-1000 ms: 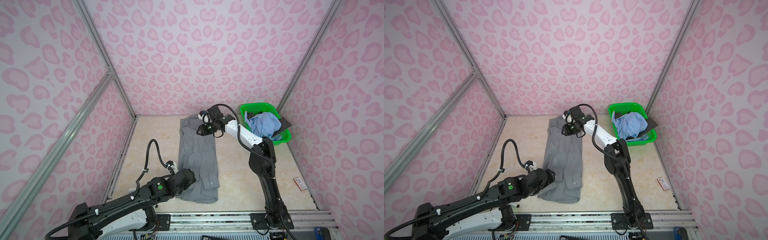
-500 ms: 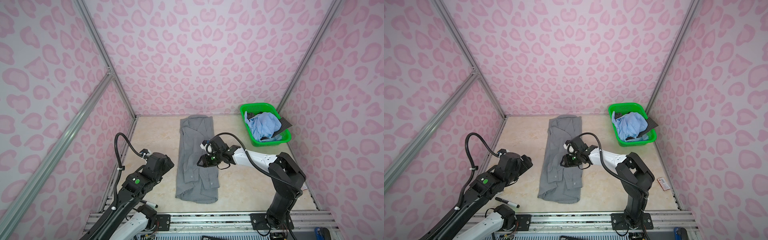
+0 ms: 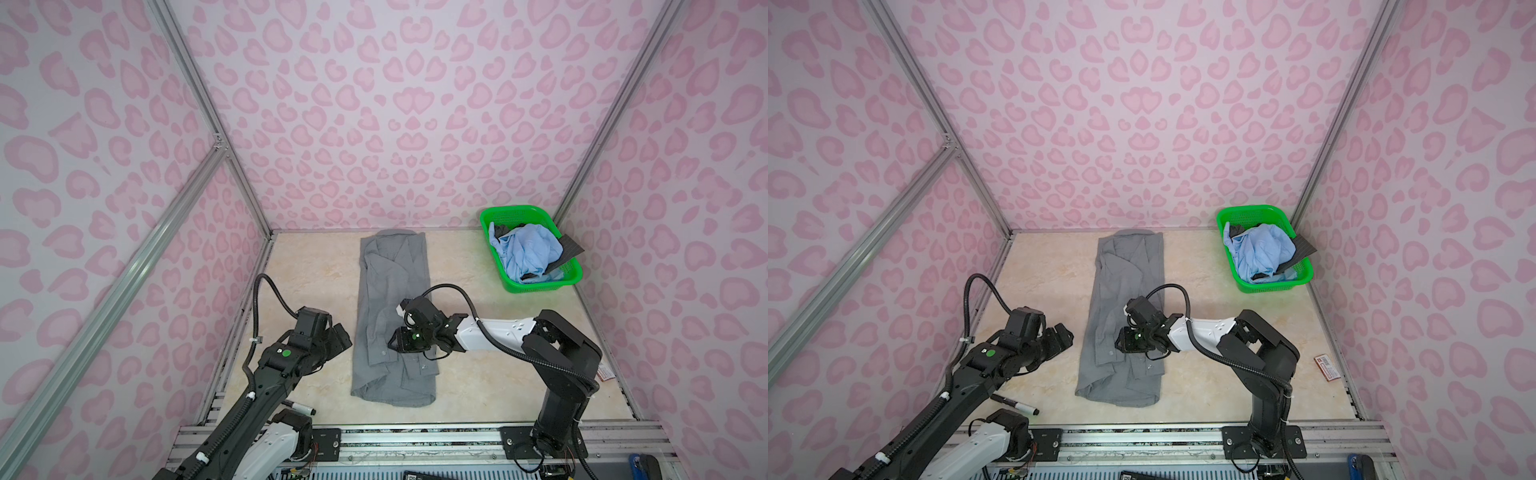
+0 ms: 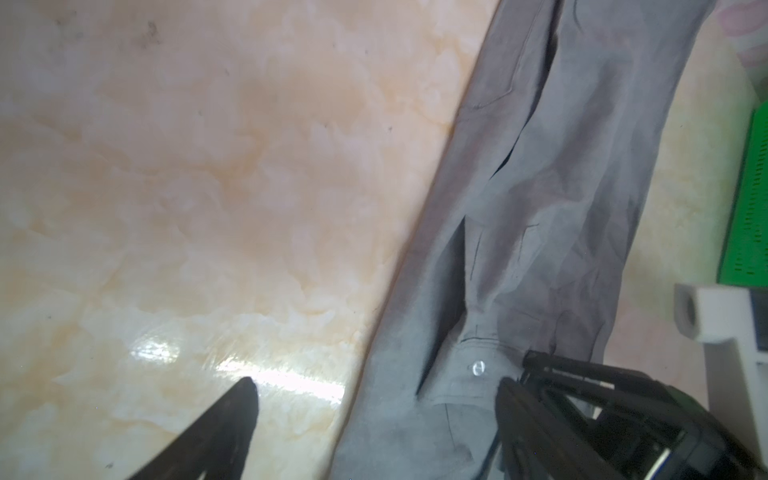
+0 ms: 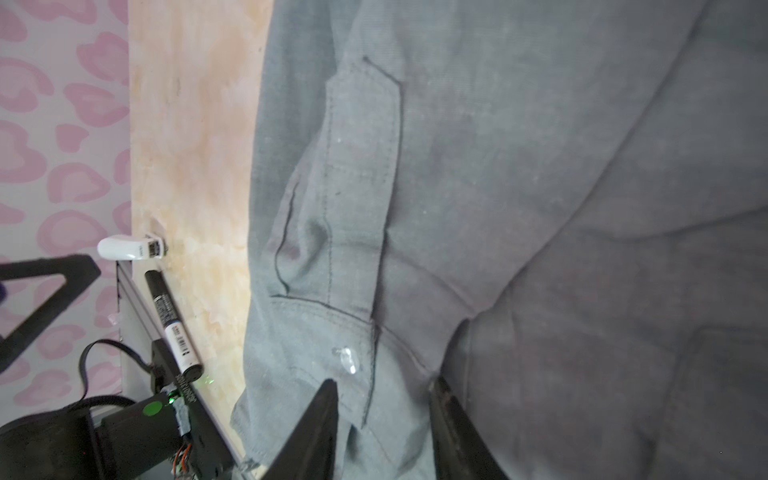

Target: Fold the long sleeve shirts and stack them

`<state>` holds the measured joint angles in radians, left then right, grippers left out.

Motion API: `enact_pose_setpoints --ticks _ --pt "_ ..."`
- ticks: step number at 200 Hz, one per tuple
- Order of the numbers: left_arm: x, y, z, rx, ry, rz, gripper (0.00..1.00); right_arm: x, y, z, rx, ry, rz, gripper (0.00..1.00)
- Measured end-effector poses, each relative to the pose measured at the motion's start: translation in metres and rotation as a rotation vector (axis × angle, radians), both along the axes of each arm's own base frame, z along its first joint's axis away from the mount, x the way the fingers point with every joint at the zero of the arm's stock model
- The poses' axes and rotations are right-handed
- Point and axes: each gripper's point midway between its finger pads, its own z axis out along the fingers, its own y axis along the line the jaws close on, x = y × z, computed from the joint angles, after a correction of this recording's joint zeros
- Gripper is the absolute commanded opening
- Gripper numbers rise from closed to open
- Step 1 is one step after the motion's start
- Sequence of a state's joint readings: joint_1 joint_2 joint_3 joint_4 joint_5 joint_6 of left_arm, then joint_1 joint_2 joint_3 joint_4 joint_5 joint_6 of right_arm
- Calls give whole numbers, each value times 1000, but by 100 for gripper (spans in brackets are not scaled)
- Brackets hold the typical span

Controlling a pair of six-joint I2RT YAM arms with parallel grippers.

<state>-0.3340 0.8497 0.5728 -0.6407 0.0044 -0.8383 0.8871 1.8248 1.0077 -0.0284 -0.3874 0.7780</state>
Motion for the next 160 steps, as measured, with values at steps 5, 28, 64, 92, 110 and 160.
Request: enact_pose_setpoints --ticks 5,28,64,92,110,160 --pt "-3 0 -4 -2 5 -2 90 -2 0 -2 -6 2 2 38" --pt "-18 1 -23 -26 35 1 90 -6 -3 -8 -30 10 -5 38" --pt "-31 -1 -38 -57 57 -5 89 -11 -1 -13 -54 6 -6 25" --pt "-36 -3 -42 -71 61 -15 88 -14 0 -16 -59 12 -3 7" --pt "-37 -5 -41 -76 57 -18 88 -15 2 -14 -49 18 -10 0" --pt "-37 -5 -40 -78 56 -13 88 -25 17 24 35 -25 29 0"
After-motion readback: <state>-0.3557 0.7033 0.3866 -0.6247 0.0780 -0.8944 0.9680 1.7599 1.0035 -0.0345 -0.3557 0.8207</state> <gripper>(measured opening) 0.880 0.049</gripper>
